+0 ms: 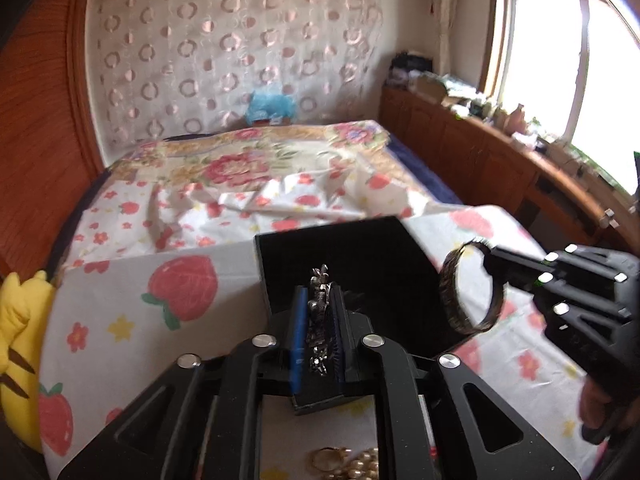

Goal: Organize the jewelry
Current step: 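Carry hairpin and bangle over the black box and open both tools, then move both open tools back over the remaining jewelry pile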

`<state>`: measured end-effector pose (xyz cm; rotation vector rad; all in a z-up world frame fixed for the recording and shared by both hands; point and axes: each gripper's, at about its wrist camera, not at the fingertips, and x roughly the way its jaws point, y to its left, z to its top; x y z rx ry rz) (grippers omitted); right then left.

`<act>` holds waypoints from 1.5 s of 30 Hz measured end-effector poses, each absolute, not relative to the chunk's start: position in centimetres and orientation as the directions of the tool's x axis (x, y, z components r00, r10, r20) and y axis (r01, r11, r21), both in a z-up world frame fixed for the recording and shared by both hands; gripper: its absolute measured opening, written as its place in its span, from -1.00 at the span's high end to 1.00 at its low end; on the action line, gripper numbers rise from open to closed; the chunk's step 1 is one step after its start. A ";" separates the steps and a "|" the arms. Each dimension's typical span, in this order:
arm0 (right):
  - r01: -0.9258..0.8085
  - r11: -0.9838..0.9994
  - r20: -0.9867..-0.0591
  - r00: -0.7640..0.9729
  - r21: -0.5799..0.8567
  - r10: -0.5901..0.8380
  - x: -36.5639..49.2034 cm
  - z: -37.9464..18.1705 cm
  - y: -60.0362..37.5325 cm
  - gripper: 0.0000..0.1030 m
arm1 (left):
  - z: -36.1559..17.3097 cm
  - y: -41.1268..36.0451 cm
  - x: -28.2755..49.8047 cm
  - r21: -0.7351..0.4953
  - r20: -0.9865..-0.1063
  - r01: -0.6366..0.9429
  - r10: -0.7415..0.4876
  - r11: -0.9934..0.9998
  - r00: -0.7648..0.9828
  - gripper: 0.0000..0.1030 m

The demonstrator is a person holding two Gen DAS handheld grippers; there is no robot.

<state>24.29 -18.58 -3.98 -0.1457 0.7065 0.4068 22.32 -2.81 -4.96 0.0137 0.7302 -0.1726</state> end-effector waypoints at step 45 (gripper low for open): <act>-0.488 0.868 -0.672 0.613 0.091 0.415 15.1 -8.4 -20.2 0.39 | -8.0 -0.4 8.6 -0.072 -0.677 0.210 -0.203 0.975 0.708 0.34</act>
